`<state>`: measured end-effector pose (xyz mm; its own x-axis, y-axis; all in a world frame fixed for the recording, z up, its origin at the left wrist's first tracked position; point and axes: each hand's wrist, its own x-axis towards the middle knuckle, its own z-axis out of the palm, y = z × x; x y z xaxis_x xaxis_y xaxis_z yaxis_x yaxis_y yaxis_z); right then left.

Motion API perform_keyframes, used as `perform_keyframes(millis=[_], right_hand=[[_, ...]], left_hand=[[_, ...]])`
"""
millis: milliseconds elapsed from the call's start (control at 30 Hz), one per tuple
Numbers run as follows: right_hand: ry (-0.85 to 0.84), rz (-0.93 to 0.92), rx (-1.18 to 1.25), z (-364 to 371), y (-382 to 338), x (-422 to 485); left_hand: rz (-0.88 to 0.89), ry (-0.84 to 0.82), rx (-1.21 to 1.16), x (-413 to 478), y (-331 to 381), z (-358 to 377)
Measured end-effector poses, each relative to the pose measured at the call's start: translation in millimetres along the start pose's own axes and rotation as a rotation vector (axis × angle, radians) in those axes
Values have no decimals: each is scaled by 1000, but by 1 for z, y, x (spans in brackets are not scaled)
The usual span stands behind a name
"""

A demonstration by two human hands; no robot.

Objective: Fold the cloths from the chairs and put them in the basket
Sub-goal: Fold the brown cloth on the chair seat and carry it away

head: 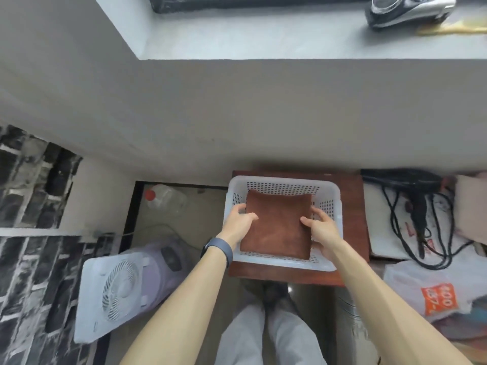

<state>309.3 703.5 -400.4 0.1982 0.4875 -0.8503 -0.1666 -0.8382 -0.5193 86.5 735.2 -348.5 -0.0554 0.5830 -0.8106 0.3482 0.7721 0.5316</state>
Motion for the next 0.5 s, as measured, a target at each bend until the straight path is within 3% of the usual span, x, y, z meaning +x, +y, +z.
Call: perform_keyframes(millis=[100, 233, 300, 400, 500], right_hand=[[-13, 7, -40, 9, 11, 18], [46, -25, -187, 19, 15, 27], [147, -42, -274, 21, 19, 26], [225, -65, -342, 27, 26, 25], [187, -109, -344, 43, 25, 27]], left_hand=[[47, 34, 64, 7, -7, -2], [220, 338, 245, 1, -19, -14], [217, 410, 344, 2, -26, -22], [125, 272, 379, 9, -35, -27], [116, 218, 325, 13, -43, -31]])
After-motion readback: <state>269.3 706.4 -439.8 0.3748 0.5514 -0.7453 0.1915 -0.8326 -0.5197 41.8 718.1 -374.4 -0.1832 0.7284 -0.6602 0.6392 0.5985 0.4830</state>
